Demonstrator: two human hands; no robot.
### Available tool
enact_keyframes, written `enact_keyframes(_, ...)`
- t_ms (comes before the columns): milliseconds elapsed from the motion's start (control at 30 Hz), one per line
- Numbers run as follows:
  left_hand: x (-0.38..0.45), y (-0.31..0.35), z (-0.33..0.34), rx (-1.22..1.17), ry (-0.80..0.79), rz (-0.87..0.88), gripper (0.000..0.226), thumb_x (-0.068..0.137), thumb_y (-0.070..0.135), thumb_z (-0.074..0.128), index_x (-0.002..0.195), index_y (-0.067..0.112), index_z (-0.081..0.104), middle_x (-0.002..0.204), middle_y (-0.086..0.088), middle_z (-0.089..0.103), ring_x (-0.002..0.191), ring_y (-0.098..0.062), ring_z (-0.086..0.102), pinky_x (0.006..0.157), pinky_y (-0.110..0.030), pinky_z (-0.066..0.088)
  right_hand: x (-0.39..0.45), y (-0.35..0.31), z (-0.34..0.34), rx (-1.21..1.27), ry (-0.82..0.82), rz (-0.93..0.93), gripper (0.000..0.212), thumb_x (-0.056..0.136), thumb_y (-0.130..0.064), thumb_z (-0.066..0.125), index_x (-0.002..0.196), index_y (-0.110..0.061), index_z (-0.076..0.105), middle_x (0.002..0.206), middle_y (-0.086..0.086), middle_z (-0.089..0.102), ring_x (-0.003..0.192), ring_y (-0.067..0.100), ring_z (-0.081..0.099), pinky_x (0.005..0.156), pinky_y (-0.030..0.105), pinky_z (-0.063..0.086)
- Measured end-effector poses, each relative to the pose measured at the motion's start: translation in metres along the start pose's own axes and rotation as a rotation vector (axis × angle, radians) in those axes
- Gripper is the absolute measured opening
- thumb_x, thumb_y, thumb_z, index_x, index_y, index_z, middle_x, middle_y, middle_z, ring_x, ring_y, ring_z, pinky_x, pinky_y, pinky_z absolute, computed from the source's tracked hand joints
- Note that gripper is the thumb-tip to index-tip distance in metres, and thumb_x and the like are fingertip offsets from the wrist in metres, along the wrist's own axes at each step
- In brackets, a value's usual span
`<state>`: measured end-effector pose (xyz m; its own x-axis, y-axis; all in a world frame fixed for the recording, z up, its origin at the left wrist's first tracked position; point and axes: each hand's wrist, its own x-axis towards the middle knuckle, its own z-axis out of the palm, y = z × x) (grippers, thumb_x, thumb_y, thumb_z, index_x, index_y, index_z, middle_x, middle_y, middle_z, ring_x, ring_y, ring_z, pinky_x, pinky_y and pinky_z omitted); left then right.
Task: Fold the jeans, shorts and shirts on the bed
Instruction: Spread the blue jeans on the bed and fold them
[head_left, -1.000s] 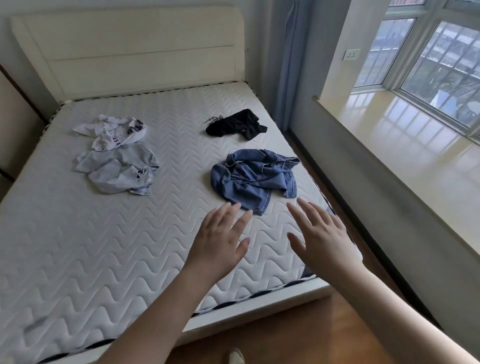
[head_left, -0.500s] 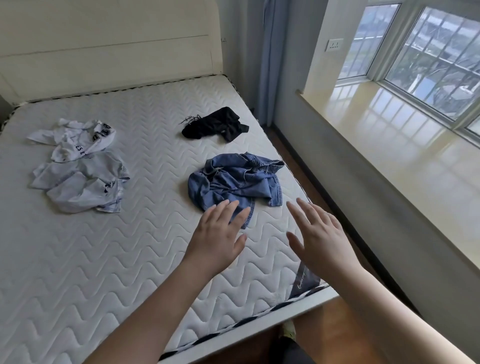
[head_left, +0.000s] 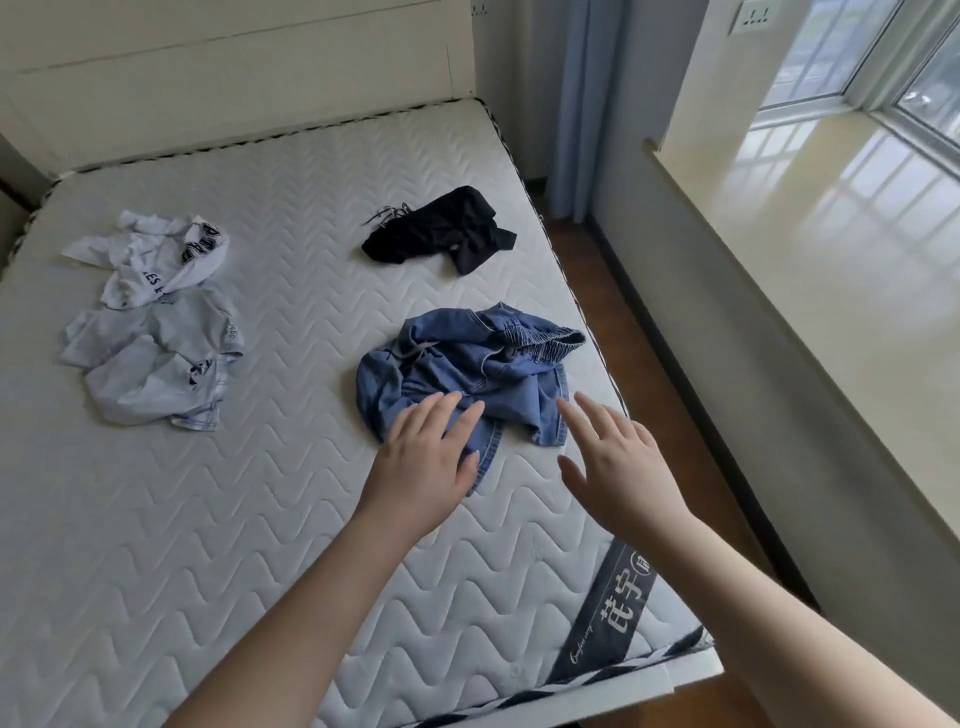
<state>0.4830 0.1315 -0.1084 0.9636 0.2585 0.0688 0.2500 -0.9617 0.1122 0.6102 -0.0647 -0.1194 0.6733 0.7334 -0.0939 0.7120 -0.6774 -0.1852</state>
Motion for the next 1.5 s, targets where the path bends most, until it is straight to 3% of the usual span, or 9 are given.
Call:
enact_keyframes(633,0.180,-0.061,0.159,-0.061,-0.148,-0.039,0.054,0.093,0.029,0.054,0.145,0.018,0.044,0.145,-0.006,0.047,0.136,-0.023,0.040,0.112,-0.041,0.032,0.239,0.084,0.137,0.138,-0.157,0.130,0.066,0.098,-0.034,0.044,0.156,-0.023,0.013,0.162,0.001,0.016,0.144,0.024,0.026,0.116,0.038,0.023)
enact_keyframes(900,0.244,-0.104,0.245,-0.128,-0.281,-0.110,0.061,0.097,0.036,0.047,0.152,0.026,0.026,0.157,0.002,0.028,0.143,-0.017,0.024,0.115,-0.037,0.022,0.331,0.095,0.221,0.196,-0.266,0.171,0.068,0.096,-0.024,0.044,0.155,-0.031,0.010,0.162,0.009,0.012,0.140,0.032,0.029,0.110,0.043,0.032)
enact_keyframes(1000,0.244,-0.111,0.269,-0.126,-0.332,-0.111,0.061,0.097,0.037,0.046,0.153,0.026,0.024,0.157,0.003,0.026,0.143,-0.016,0.023,0.115,-0.037,0.023,0.366,0.089,0.243,0.407,-0.376,0.298,0.072,0.095,-0.014,0.042,0.154,-0.039,0.011,0.149,0.017,0.032,0.103,0.031,0.054,0.072,0.036,0.050)
enact_keyframes(1067,0.240,-0.115,0.278,-0.143,-0.321,-0.122,0.060,0.097,0.037,0.046,0.152,0.026,0.025,0.156,0.004,0.028,0.142,-0.015,0.025,0.114,-0.037,0.025,0.380,0.084,0.253,0.695,-0.387,0.437,0.074,0.094,-0.010,0.044,0.154,-0.039,0.013,0.123,0.016,0.053,0.068,0.020,0.051,0.044,0.025,0.040)
enact_keyframes(1133,0.234,-0.117,0.283,-0.173,-0.302,-0.149,0.059,0.097,0.037,0.046,0.152,0.026,0.026,0.155,0.005,0.029,0.142,-0.014,0.026,0.114,-0.036,0.026,0.389,0.085,0.261,0.993,-0.311,0.573,0.073,0.092,-0.006,0.049,0.152,-0.035,0.021,0.086,0.006,0.058,0.050,0.010,0.045,0.034,0.016,0.032)
enact_keyframes(1233,0.223,-0.121,0.287,-0.207,-0.289,-0.167,0.057,0.098,0.037,0.045,0.151,0.026,0.028,0.153,0.007,0.031,0.141,-0.013,0.028,0.114,-0.035,0.026,0.399,0.087,0.266,1.397,-0.187,0.708,0.064,0.093,-0.001,0.053,0.149,-0.026,0.034,0.098,0.007,0.063,0.056,0.004,0.055,0.042,0.013,0.040)
enact_keyframes(1333,0.214,-0.126,0.287,-0.237,-0.262,-0.188,0.054,0.099,0.037,0.045,0.150,0.025,0.032,0.150,0.009,0.036,0.139,-0.012,0.030,0.113,-0.034,0.028,0.402,0.087,0.268,1.675,-0.057,0.791,0.052,0.096,0.001,0.052,0.144,-0.017,0.046,0.123,0.008,0.060,0.093,0.011,0.060,0.079,0.015,0.049)
enact_keyframes(1400,0.211,-0.130,0.284,-0.257,-0.239,-0.197,0.053,0.099,0.035,0.045,0.149,0.024,0.034,0.149,0.009,0.037,0.139,-0.011,0.031,0.112,-0.033,0.029,0.395,0.087,0.266,1.747,-0.038,0.776,0.048,0.095,0.004,0.050,0.140,-0.014,0.052,0.103,0.005,0.062,0.091,0.007,0.057,0.092,0.020,0.045)
enact_keyframes(1500,0.207,-0.129,0.274,-0.311,-0.190,-0.181,0.051,0.098,0.029,0.048,0.148,0.023,0.037,0.148,0.007,0.040,0.137,-0.013,0.036,0.111,-0.033,0.032,0.369,0.082,0.252,1.746,-0.112,0.654,0.050,0.092,0.010,0.046,0.137,-0.012,0.055,0.088,0.007,0.049,0.080,0.017,0.045,0.083,0.025,0.039)
